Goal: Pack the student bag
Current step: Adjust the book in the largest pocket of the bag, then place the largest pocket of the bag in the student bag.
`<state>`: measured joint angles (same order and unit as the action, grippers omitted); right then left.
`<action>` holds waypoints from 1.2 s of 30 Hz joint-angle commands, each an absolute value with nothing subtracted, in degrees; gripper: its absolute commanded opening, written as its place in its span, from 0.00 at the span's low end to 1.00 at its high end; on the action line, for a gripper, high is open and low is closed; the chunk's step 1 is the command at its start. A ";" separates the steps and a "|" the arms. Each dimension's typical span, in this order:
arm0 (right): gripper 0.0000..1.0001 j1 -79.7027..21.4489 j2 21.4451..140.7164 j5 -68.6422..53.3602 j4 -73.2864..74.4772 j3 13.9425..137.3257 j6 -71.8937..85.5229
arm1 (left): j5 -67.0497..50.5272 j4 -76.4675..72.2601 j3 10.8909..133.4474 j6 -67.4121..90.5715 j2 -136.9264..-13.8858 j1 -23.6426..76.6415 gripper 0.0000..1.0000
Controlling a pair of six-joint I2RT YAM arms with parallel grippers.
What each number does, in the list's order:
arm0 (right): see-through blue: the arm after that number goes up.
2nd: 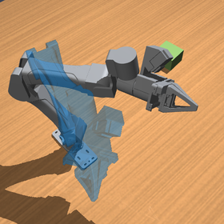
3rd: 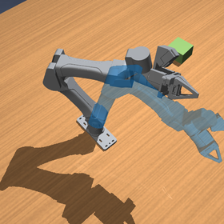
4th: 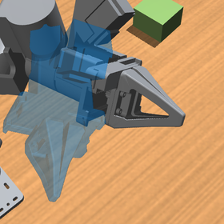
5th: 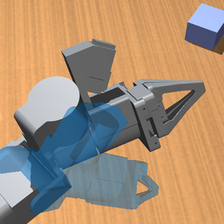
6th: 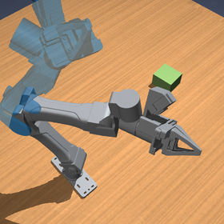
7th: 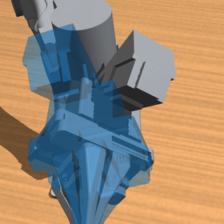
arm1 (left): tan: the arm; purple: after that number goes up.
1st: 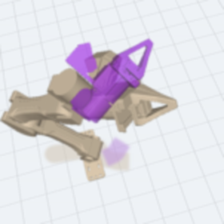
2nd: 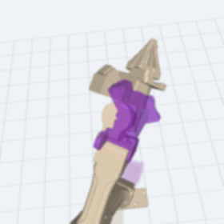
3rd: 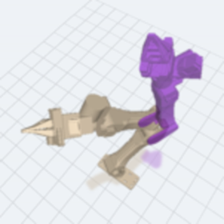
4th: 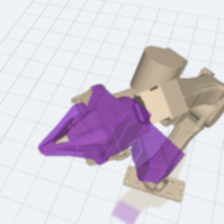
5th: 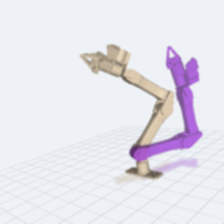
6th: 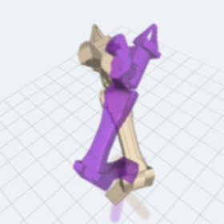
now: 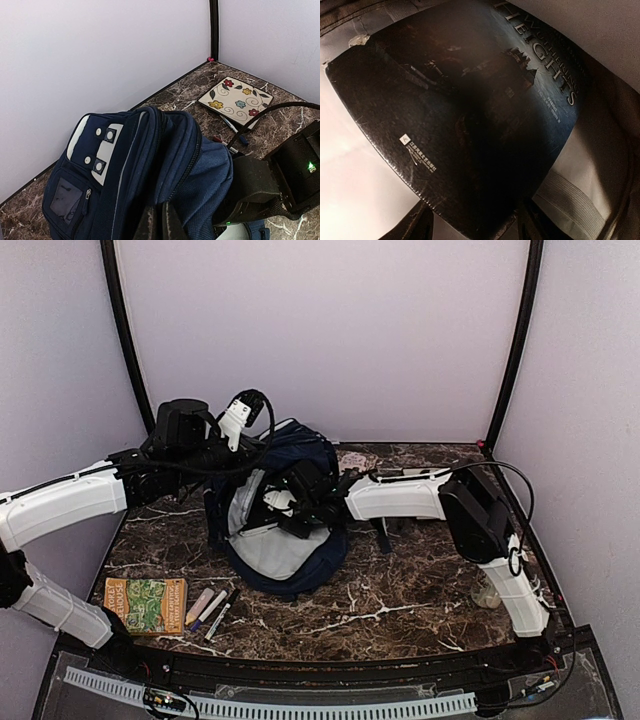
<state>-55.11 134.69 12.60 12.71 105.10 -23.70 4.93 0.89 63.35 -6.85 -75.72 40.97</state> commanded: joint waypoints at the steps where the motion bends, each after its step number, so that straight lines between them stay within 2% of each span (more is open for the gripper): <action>1: 0.58 -54.44 132.85 10.26 10.56 106.10 -21.36 | 4.07 -7.01 64.18 -6.43 -71.39 40.51 0.00; 8: 0.61 -55.84 120.80 -2.24 10.16 92.32 -20.17 | 4.99 -7.04 64.03 -6.37 -71.87 40.49 0.00; 14: 0.62 -56.43 112.37 -12.37 22.56 89.13 -17.34 | 5.92 -5.62 64.85 -6.61 -73.15 40.56 0.00; 20: 0.60 -54.86 98.81 -18.30 29.38 75.53 -17.54 | 3.59 1.73 70.22 -5.25 -79.15 40.59 0.00; 24: 0.59 -49.21 91.98 -21.16 32.15 70.42 -15.49 | 0.15 15.17 78.72 -0.95 -86.00 40.68 0.00; 29: 0.57 -38.94 86.52 -19.05 31.69 68.80 -13.37 | -4.16 20.13 75.41 2.11 -87.62 41.39 0.00; 33: 0.54 -30.49 88.88 -20.61 27.80 71.05 -7.94 | -5.77 22.48 71.68 3.41 -87.88 41.71 0.00; 36: 0.53 -26.20 94.84 -22.62 23.81 74.24 -4.00 | -7.28 24.39 69.50 3.42 -88.49 41.79 0.00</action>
<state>-30.00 89.12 -19.66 29.87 70.52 -10.48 -5.85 19.31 72.34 1.69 -88.29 42.11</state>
